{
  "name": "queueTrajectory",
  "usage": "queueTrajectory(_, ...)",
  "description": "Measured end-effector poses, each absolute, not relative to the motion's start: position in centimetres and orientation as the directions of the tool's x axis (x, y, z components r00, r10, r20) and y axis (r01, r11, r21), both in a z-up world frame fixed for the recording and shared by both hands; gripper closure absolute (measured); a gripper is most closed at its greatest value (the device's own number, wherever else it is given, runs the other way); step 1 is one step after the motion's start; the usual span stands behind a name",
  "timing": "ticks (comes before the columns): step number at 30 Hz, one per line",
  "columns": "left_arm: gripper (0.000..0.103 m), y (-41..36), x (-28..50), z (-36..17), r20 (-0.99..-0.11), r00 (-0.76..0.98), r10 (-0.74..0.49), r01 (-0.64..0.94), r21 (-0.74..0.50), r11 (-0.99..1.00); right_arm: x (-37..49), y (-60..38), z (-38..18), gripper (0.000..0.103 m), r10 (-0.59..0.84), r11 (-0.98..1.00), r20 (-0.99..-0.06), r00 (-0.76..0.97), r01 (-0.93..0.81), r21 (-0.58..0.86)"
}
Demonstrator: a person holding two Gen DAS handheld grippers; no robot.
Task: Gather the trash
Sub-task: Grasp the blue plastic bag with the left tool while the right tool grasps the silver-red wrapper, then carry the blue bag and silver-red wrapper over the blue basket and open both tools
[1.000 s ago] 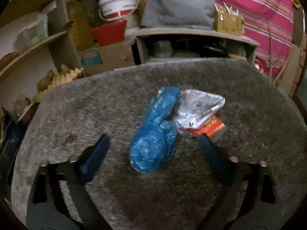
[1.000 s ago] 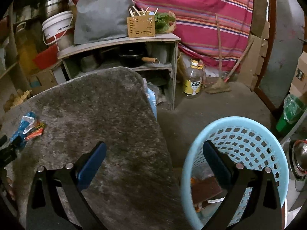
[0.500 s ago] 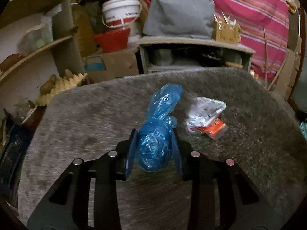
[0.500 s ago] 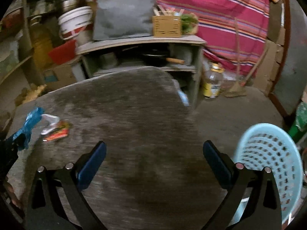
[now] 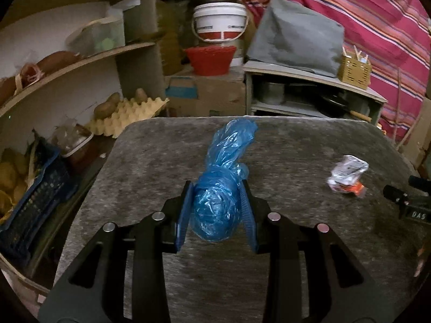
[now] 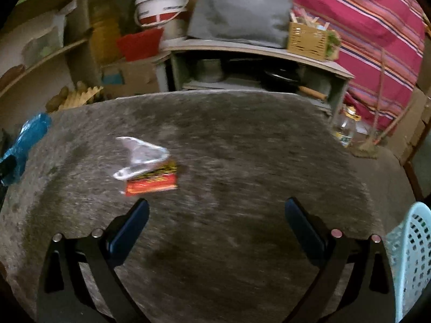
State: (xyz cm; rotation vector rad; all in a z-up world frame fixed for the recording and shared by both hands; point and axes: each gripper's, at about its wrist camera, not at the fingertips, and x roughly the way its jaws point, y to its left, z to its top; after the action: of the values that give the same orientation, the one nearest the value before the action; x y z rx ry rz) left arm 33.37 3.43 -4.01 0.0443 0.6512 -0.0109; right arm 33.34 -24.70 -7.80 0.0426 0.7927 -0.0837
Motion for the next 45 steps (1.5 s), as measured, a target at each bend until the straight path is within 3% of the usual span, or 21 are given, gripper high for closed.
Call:
queueTrajectory(24,0.07,5.3,34.8,-4.6,-0.619,0.785,-0.038,0.019,-0.038,0.999,40.4,-19.2,-10.6,0.005,-0.041,0.999,-0.757,0.653,0.039,-0.021)
queueTrajectory(25,0.07,5.2,34.8,-4.7,-0.62,0.784,-0.038,0.02,-0.036,0.999,40.5,-19.2,-10.6,0.006,-0.031,0.999,-0.758,0.651,0.033,-0.014)
queueTrajectory(27,0.07,4.9,34.8,-4.6,-0.62,0.784,-0.037,0.023,-0.032,0.999,40.6,-19.3,-10.8,0.023,0.004,1.0,-0.764,0.645,0.015,0.018)
queueTrajectory(29,0.07,4.7,34.8,-4.5,-0.619,0.785,-0.037,0.025,-0.028,0.999,40.5,-19.3,-10.8,0.031,0.037,0.999,-0.765,0.643,-0.008,0.042)
queueTrajectory(45,0.07,0.1,33.2,-2.3,-0.58,0.81,-0.087,0.092,-0.021,0.996,34.2,-25.0,-7.3,0.032,-0.011,0.995,-0.715,0.699,0.079,0.062)
